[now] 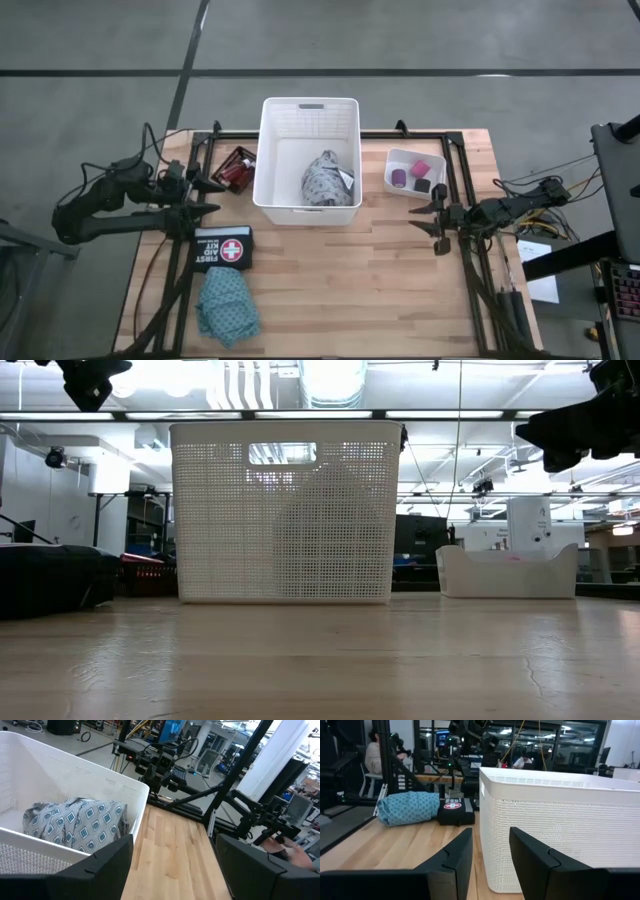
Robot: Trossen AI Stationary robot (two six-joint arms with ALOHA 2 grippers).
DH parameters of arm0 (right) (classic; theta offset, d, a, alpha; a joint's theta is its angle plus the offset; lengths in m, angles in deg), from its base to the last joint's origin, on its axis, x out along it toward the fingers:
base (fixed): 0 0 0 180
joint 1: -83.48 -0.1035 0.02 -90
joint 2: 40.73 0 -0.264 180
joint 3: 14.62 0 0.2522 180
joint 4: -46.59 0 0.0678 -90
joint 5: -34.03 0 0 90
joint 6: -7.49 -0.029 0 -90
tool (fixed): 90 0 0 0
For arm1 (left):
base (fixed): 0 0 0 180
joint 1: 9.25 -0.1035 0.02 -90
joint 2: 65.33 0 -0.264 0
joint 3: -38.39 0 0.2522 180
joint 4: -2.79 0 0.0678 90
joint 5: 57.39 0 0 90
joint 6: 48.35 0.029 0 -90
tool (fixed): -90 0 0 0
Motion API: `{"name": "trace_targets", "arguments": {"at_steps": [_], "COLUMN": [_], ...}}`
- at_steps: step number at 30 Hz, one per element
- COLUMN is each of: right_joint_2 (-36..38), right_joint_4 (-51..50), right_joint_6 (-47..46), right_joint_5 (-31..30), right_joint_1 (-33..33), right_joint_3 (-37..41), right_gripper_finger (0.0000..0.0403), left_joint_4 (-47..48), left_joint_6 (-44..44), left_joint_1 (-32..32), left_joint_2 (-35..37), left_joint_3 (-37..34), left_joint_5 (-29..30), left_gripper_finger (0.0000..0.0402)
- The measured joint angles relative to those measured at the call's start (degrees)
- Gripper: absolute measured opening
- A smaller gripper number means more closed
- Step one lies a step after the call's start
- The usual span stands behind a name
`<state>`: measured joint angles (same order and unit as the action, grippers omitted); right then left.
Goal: Pick & Place Medicine items
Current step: Put the blue patient gown into the white organizer
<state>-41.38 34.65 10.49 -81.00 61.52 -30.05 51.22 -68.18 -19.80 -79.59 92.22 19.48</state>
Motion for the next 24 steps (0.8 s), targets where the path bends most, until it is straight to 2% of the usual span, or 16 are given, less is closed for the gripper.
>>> {"name": "trace_targets", "arguments": {"at_steps": [24], "right_joint_2": [-0.24], "right_joint_4": [0.03], "right_joint_6": [0.02], "right_joint_5": [-0.06], "right_joint_1": [-0.01], "right_joint_3": [0.0], "right_gripper_finger": [0.0123], "left_joint_4": [-0.05], "left_joint_6": [-0.61], "left_joint_1": [0.0], "left_joint_2": [-0.02], "left_joint_3": [0.0], "left_joint_5": [0.01], "left_gripper_finger": [0.0289]}}
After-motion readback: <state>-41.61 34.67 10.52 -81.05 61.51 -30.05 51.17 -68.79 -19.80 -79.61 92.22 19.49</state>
